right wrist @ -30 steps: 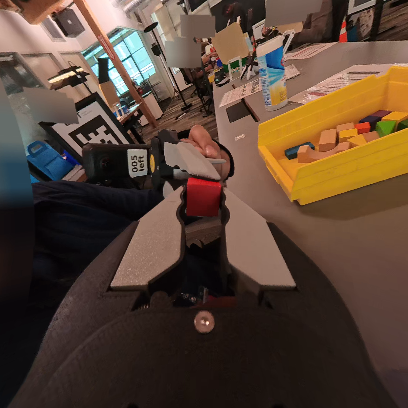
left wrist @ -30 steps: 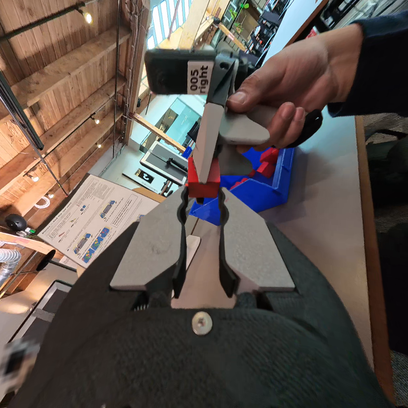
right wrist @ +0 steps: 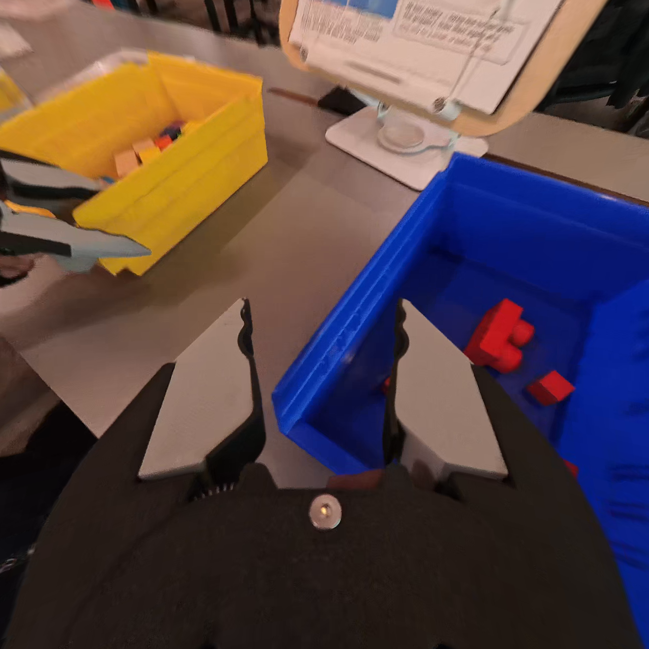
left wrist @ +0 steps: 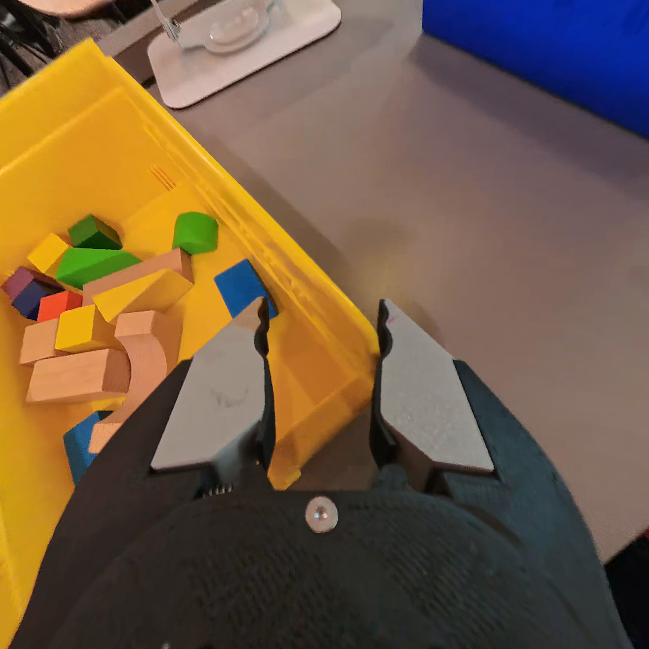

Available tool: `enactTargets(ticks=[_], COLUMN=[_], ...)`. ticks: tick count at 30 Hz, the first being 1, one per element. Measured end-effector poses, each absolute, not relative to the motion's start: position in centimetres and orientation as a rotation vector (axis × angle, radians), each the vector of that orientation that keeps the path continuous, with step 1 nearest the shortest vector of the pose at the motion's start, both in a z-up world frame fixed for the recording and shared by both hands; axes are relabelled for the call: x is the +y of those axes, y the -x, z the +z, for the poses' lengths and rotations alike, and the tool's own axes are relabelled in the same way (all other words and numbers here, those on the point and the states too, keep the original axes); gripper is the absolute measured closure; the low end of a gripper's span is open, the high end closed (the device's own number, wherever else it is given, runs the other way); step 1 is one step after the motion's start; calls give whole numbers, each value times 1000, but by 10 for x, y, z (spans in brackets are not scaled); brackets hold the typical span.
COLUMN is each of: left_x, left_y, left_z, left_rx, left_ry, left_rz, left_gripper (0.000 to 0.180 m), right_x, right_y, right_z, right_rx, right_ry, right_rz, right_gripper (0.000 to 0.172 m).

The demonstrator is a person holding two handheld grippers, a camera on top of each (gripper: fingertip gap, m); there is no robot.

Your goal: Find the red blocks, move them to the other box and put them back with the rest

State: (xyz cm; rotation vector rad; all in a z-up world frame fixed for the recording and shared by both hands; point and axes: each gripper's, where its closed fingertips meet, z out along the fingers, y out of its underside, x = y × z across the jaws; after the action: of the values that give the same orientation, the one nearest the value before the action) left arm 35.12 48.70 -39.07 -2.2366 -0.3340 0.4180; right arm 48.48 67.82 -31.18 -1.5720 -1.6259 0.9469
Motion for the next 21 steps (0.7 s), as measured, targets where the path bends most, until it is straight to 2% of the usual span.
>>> enactTargets(ticks=[5,6,8,10,13,14,17,21], left_x=[485,483,480,477,465,458,430,414], left_y=[-352,-351,-348,-347,-342,-338,-323,-318], left_z=[-396,-395,-394,-394,-388,-384,-381,-382], left_rx=[-261,-252,-268,-281,-333,-366,-500,-622], left_ry=[2266,2266,2268,2265,2224,2194,2127,2030], left_rz=[542,589,692,719,757,789,803,596], left_gripper=[134,137,142,144,156,161,175,178], right_x=[675,675,677,684,689,692,694,702], right_y=[-470,-470,-471,-473,-478,-480,-487,-494], right_z=[-371,-378,-388,-390,-389,-389,-388,-387], right_rx=[-1723,-1731,-1749,-1727,-1699,-1691,-1685,-1675], right_ry=[1671,1689,1695,1673,1679,1673,1676,1684], right_rz=[591,566,495,419,390,372,376,362], right_gripper=[89,92,113,125,135,143,148,155])
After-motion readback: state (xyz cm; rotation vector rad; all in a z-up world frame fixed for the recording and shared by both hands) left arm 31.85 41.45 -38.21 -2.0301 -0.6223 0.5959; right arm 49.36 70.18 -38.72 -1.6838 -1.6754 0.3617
